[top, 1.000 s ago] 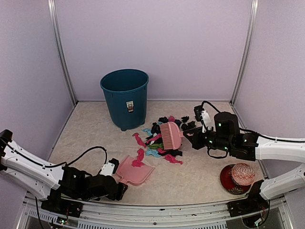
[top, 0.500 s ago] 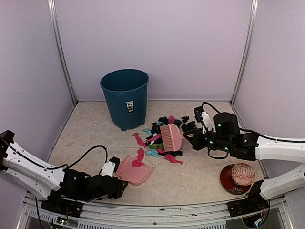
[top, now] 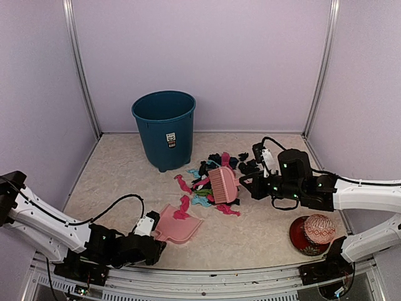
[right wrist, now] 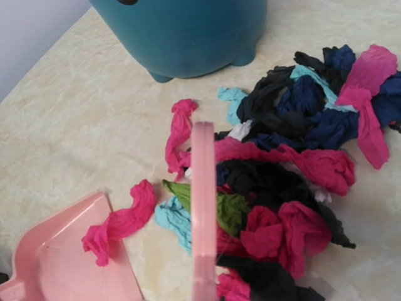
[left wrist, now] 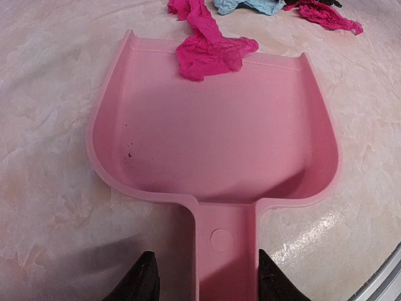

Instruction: Sweep away the paper scraps from the table

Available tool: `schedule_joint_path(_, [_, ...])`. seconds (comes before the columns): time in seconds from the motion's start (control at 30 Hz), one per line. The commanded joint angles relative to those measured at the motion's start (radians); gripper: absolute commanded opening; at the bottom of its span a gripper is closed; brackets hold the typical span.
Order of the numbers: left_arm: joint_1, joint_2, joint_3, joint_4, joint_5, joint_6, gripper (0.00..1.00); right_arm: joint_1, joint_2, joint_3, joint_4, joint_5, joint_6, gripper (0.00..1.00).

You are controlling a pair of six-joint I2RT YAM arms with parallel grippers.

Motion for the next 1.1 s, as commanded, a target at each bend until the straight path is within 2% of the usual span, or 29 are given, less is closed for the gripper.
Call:
schedule_joint_path(0.0, [-0.007, 0.025, 0.031, -0.026, -0.024, 0.020, 0.47, 0.006, -0.001, 0.021, 0.016, -0.006, 0.005, 0.00])
schedule_joint_path(0.37, [-0.008, 0.024, 0.055, -0.040, -0.029, 0.055, 0.37, 0.005, -0.013, 0.003, 0.017, 0.002, 0.007, 0.00])
schedule_joint_path(0.47, [-0.007, 0.021, 0.054, -0.042, -0.031, 0.057, 0.31, 0.005, -0.018, 0.001, 0.017, 0.005, 0.008, 0.00])
schedule_joint_path(0.73, [-0.008, 0.008, 0.054, -0.044, -0.020, 0.071, 0.00, 0.006, -0.043, -0.001, 0.001, 0.019, 0.003, 0.00])
schedule_joint_path(1.07, [-0.009, -0.067, 0.081, -0.127, -0.025, 0.076, 0.00, -0.018, -0.100, 0.063, -0.086, 0.104, -0.090, 0.00])
